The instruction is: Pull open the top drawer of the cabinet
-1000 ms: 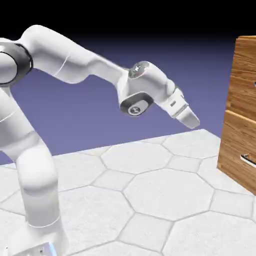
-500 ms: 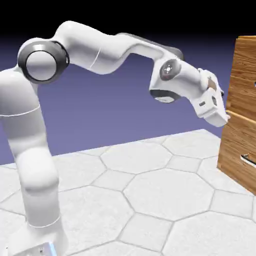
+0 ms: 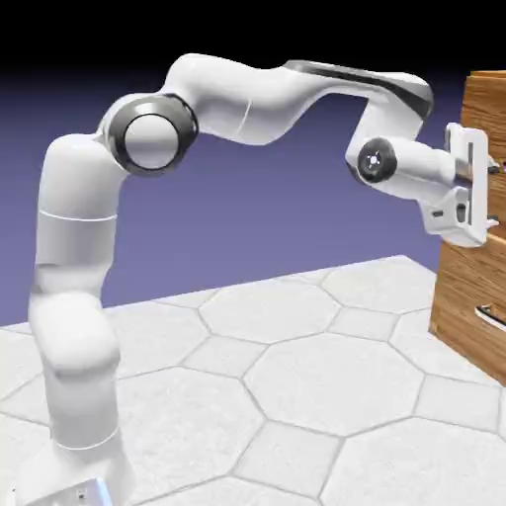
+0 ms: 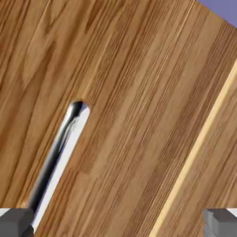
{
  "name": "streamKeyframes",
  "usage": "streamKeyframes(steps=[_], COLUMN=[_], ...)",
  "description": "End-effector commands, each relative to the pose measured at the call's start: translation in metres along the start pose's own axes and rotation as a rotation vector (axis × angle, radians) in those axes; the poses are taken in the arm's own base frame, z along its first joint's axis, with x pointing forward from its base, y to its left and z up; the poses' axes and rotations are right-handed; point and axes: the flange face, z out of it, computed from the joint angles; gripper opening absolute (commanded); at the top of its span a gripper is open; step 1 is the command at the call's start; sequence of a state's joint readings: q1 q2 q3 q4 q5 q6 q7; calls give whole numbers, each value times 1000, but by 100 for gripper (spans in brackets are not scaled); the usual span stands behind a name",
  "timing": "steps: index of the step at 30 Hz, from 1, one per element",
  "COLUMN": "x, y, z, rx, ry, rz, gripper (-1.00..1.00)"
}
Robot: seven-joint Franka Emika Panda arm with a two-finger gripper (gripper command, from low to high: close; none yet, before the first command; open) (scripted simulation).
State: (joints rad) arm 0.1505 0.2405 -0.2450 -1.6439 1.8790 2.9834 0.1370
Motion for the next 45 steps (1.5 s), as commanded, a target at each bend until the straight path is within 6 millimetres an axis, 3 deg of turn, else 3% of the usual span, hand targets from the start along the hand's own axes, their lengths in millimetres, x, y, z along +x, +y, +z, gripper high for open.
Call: streamKeyframes(steps=[1,9,18,25,32,33,45], x=[-1,-15,-44,-39,-47,-47,-44], y=[0,1,10,1,-2,-2,10], z=[5,48,93,118,141,141,95], rx=[15,133,248,245,248,248,248], ry=[-3,-43,-109,-105,-109,-109,-109], rz=[22,193,361,365,361,361,361], gripper=[0,0,0,0,0,-100,-100])
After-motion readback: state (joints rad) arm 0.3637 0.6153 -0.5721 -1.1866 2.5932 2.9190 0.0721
